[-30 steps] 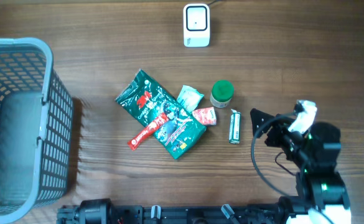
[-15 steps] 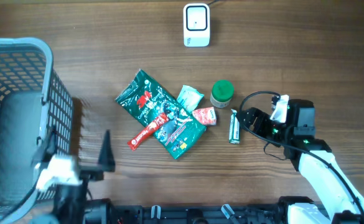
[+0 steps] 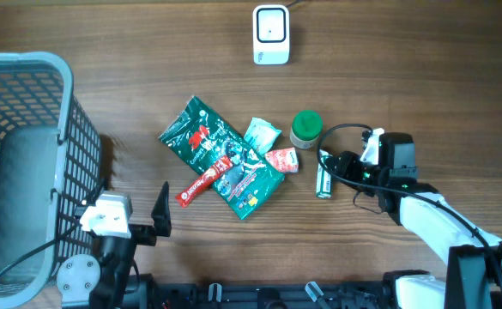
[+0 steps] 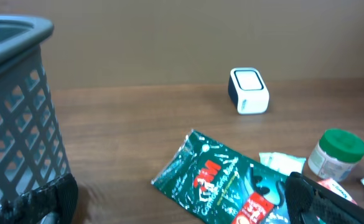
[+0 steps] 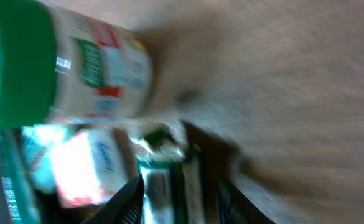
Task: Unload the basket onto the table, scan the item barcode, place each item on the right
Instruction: 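Grasp the AXE box with the right gripper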
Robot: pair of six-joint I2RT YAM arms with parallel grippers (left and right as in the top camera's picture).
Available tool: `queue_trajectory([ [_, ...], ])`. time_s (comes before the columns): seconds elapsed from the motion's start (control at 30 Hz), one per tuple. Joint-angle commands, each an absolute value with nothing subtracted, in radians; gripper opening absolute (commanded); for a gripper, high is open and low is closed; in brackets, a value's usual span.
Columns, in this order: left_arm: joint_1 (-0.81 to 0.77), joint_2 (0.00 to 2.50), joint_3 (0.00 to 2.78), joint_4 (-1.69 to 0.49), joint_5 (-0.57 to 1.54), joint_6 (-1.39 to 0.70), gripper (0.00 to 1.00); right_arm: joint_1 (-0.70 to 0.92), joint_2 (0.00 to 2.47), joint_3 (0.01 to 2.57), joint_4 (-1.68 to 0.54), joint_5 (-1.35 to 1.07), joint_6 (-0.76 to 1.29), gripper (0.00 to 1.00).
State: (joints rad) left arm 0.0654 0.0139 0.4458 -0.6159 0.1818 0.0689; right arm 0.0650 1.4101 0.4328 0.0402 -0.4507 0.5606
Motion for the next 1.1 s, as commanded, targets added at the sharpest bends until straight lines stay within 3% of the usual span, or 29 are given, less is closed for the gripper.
queue_trajectory([
  [0.0, 0.069, 0.009, 0.442, -0.657, 0.194, 0.062, 1.0, 0.072, 1.419, 0.445, 0.105, -0.616, 0.58, 0.37],
  [0.27, 0.069, 0.009, 0.442, -0.742, 0.193, 0.063, 1.0, 0.184, 1.419, 0.445, 0.224, -0.705, 0.579, 0.34],
  [0.47, 0.069, 0.009, 0.442, -0.922, 0.193, 0.063, 1.0, 0.185, 1.331, 0.451, 0.161, -0.694, 0.521, 0.34],
  [0.53, 0.069, 0.009, 0.442, -1.019, 0.193, 0.063, 1.0, 0.185, 1.249, 0.488, -0.005, -0.584, 0.479, 0.34],
  [0.7, 0.069, 0.009, 0.442, -1.024, 0.193, 0.063, 1.0, 0.243, 1.045, 0.621, -0.387, -0.245, 0.444, 0.34],
  [1.07, 0.069, 0.009, 0.442, -1.024, 0.193, 0.063, 1.0, 0.442, 1.024, 0.636, -0.381, 0.014, 0.488, 0.35],
])
